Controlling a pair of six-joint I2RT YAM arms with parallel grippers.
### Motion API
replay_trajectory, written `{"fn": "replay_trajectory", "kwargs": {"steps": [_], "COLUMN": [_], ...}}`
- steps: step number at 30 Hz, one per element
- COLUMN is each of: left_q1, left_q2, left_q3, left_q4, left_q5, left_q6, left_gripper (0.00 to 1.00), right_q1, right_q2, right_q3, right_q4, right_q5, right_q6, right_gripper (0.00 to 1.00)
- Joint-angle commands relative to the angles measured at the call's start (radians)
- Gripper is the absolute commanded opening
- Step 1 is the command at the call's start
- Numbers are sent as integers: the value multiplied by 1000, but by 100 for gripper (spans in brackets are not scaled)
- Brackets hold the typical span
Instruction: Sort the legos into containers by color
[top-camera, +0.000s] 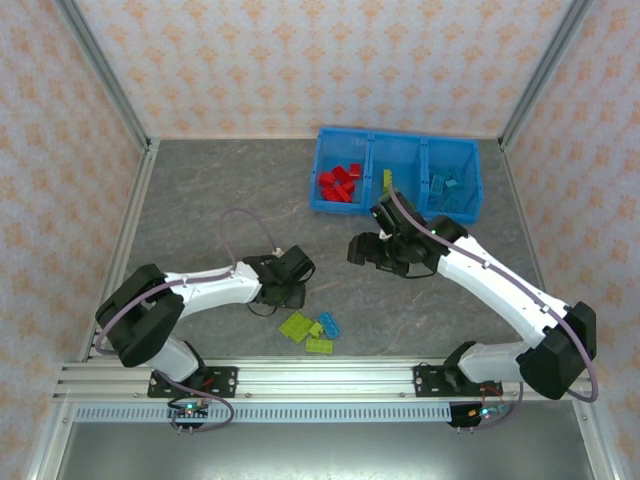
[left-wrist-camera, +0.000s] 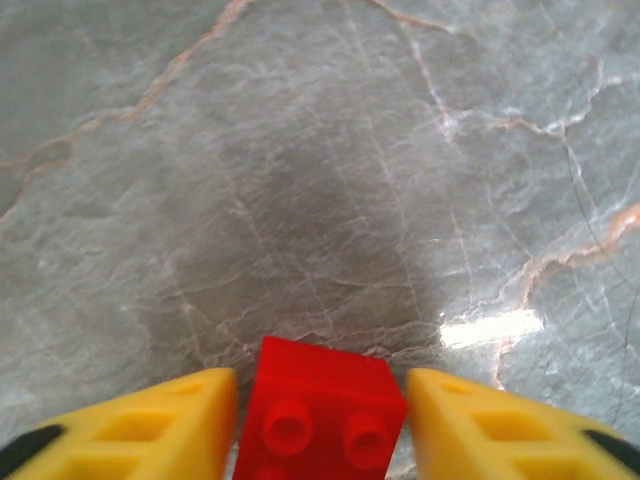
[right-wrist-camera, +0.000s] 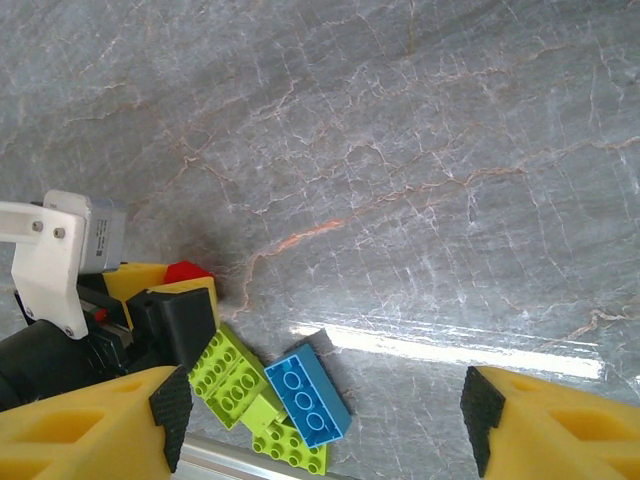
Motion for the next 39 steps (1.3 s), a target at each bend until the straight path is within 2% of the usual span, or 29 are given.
{"fn": "replay_trajectory", "kwargs": {"steps": [1, 4, 8, 11, 14, 19, 24, 29, 33, 35, 39], "left_q1": [-4, -4, -4, -4, 0, 49, 122, 153, 167, 173, 178], "left_q2": [28, 23, -43, -109, -86, 151, 490, 751, 851, 890, 917], "left_q3": [25, 27, 79, 177, 332, 680, 1110, 1464, 1562, 1614, 1668], "left_q4": [14, 14, -33, -66, -70, -88, -185, -251, -151, -154, -188], "left_q5": [19, 16, -12, -68, -172, -285, -267, -264, -191, -168, -125], "left_q6": [-2, -20, -27, -2, 64, 202, 273, 329, 372, 373, 358], "left_gripper": [38, 28, 23, 22, 21, 21, 20, 20, 21, 23, 38], "right_q1": [1, 1, 2, 0, 0, 0, -1, 0, 0, 1, 0], "right_q2": [0, 1, -3, -29, -69, -130, -192, -290, -354, -372, -406], "right_q3": [-13, -13, -3, 1, -4, -14, -25, -53, -81, -85, -88], "right_q4": [-19, -18, -24, -28, -19, -27, -79, -102, -128, -147, -167], "right_q5": [30, 36, 45, 87, 151, 214, 230, 260, 269, 270, 291], "right_q6": [19, 20, 29, 47, 77, 113, 130, 165, 186, 187, 200], "right_gripper": [74, 74, 73, 73, 74, 74, 74, 75, 75, 75, 75]}}
